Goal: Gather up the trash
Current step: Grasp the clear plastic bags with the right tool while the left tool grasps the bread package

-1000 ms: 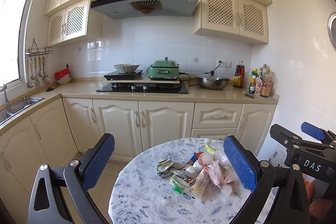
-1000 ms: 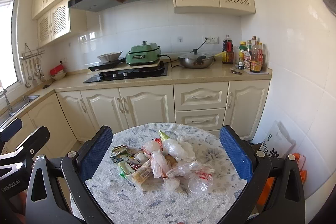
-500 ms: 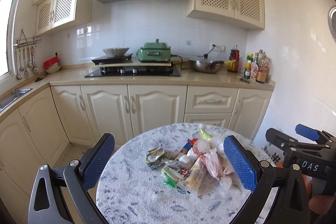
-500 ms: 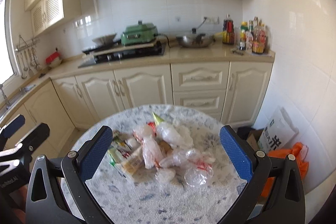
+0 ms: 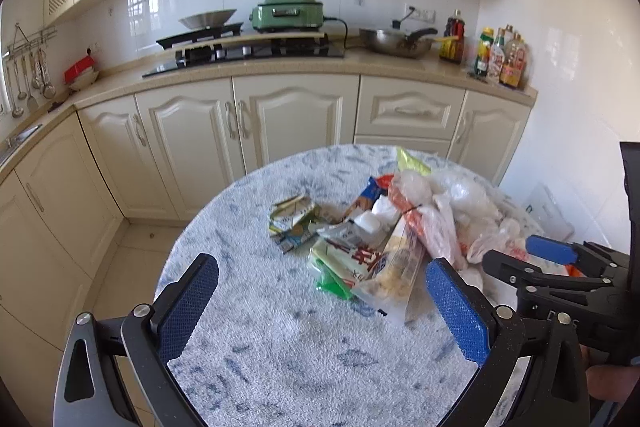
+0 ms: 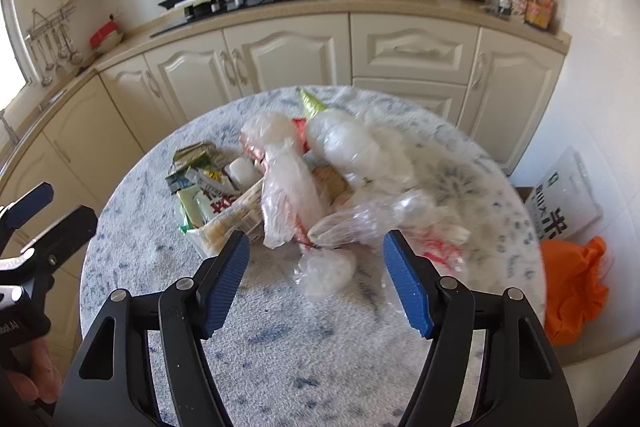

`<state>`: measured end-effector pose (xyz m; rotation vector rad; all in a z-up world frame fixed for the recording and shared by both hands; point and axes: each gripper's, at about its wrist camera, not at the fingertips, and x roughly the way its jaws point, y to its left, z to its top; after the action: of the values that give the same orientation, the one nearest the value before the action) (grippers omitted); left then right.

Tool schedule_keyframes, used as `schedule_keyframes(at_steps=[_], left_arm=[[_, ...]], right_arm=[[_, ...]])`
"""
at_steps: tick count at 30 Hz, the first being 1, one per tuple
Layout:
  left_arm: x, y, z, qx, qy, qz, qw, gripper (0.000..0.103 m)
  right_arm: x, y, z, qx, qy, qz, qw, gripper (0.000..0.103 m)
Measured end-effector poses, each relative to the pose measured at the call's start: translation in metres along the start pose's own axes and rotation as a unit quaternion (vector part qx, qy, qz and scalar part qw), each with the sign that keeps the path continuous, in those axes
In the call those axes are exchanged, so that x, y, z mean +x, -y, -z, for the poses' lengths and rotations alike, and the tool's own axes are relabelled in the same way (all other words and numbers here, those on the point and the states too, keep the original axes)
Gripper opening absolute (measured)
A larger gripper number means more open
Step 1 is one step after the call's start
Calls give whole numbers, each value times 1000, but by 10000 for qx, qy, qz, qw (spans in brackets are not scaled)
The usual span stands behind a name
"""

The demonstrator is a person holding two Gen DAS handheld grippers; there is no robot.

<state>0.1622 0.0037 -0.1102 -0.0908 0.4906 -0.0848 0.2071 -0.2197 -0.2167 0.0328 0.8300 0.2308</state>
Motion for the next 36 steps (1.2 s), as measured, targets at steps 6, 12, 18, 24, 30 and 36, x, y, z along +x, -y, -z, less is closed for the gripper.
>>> schedule_keyframes(at_steps=[6, 12, 18, 24, 30, 36], left_arm=[[34, -4, 25, 38, -773, -117, 9969, 102], [51, -8, 42, 287, -1514, -365, 9874, 102], [65, -6, 39, 386, -1597, -412, 9855, 102], [81, 6, 34, 494, -1627, -222, 9852, 102], [102, 27, 32, 887, -1643, -120, 9823, 102], [135, 52, 38, 1524, -1753, -39, 9726, 98]], right_arm=[[32, -12, -9, -162, -202, -224, 9994, 65], [69, -16, -26, -225, -323, -362, 9986, 56], [102, 2, -28, -42, -628, -402, 9972, 45], [98, 13, -24, 20, -618, -562, 9965, 34], [77, 27, -12, 396, -559, -782, 9946, 33], [62, 43, -2, 743, -534, -962, 9911, 27]])
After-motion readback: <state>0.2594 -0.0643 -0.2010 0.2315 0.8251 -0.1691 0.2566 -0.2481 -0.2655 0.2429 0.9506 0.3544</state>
